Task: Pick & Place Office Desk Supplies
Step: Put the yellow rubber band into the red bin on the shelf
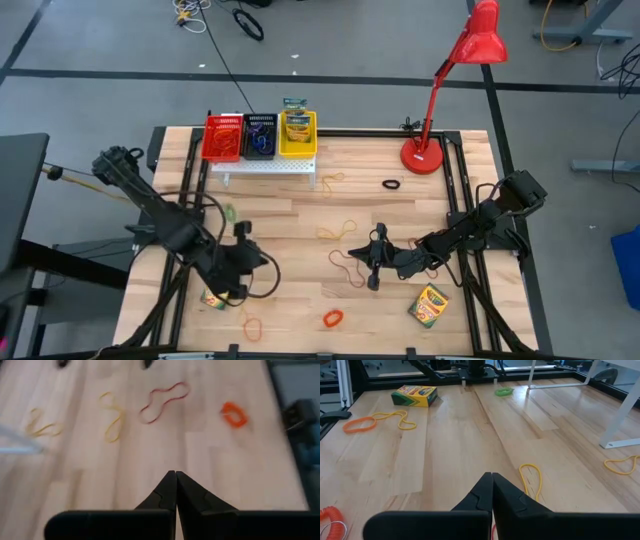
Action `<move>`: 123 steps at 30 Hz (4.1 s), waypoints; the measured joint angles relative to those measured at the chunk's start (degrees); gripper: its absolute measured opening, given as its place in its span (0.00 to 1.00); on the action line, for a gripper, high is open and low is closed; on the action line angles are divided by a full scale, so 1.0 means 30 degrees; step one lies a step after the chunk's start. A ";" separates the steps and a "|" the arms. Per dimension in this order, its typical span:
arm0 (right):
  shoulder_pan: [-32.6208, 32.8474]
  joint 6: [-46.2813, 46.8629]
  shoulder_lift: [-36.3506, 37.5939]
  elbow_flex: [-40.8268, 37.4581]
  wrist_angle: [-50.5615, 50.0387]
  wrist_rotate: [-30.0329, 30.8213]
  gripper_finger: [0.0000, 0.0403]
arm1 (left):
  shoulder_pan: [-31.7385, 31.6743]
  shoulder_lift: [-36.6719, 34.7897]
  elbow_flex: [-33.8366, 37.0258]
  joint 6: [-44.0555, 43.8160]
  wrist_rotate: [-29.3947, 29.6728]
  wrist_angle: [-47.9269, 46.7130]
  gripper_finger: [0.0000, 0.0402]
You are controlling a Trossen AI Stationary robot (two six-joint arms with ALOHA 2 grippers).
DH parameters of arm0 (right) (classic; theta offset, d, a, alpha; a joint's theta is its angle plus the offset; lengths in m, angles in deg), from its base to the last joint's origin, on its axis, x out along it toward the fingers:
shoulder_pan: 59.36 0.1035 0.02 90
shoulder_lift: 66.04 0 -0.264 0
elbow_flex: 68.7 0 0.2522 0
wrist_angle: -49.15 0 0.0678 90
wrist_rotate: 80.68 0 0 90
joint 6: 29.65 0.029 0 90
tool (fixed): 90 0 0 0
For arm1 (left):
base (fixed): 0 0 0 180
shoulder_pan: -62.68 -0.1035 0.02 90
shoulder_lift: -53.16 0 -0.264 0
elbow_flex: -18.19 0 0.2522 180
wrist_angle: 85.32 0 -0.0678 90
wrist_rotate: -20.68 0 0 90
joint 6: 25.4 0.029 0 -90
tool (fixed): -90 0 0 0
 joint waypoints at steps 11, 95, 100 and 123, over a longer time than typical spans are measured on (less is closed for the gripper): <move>0.0000 0.0000 0.0000 0.0000 0.0002 0.0000 0.01 | -0.3262 -0.0035 0.7403 0.2356 -0.6819 1.3439 0.01; -0.0002 0.0000 0.0000 0.0007 0.0058 -0.0004 0.01 | -0.0232 0.6287 0.2555 -0.4285 -0.9090 0.3127 0.34; -0.0004 0.0000 0.0000 0.0007 0.0024 0.0003 0.01 | 0.0254 0.7342 0.2543 -0.5098 -0.9413 0.3179 0.34; 0.0003 0.0000 0.0000 0.0007 0.0016 0.0003 0.01 | 0.0250 0.8593 -0.0384 -0.5067 -0.7523 -0.1244 0.01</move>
